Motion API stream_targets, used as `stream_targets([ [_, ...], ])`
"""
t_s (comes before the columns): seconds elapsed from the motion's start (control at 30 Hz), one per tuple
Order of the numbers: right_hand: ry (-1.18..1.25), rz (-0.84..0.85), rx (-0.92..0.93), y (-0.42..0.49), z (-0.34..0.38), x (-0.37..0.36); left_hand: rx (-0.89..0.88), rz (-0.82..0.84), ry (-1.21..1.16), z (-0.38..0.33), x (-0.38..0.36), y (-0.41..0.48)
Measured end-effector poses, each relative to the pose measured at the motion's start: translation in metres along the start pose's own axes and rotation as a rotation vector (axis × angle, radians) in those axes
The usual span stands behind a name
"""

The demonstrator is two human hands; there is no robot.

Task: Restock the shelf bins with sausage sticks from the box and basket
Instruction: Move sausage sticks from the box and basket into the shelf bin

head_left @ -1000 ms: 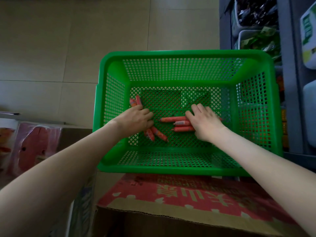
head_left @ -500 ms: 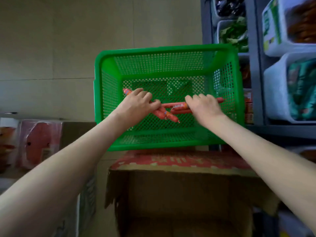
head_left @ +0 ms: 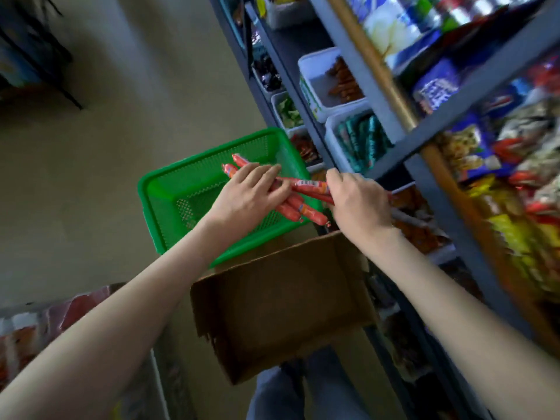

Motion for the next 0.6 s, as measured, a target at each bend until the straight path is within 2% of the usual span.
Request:
stream_targets([
  [0.27, -0.154, -0.149, -0.236, -0.112, -0.060, 0.149, -0.268, -0.216, -0.025, -0.118, 0.112, 0.071],
  [0.43, -0.258, -0.242, -0.352, -0.198, -0.086, 0.252, -0.371, -0.307, -0.031, -0.213, 0.185, 0.099],
  [0.6, -0.410, -0.340, -0.453, -0.290, -0.099, 0.350, -0.459, -0.469, -0.067, -0.306, 0.258, 0.117],
])
Point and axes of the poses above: each hand's wrist, its own y-axis towards the middle knuckle, its own x-axis out of the back of the hand, z = x × y, the point moved 8 cm from there along y, towards the middle knuckle, and after that the axes turned 9 degrees about x, right-handed, at the moved point
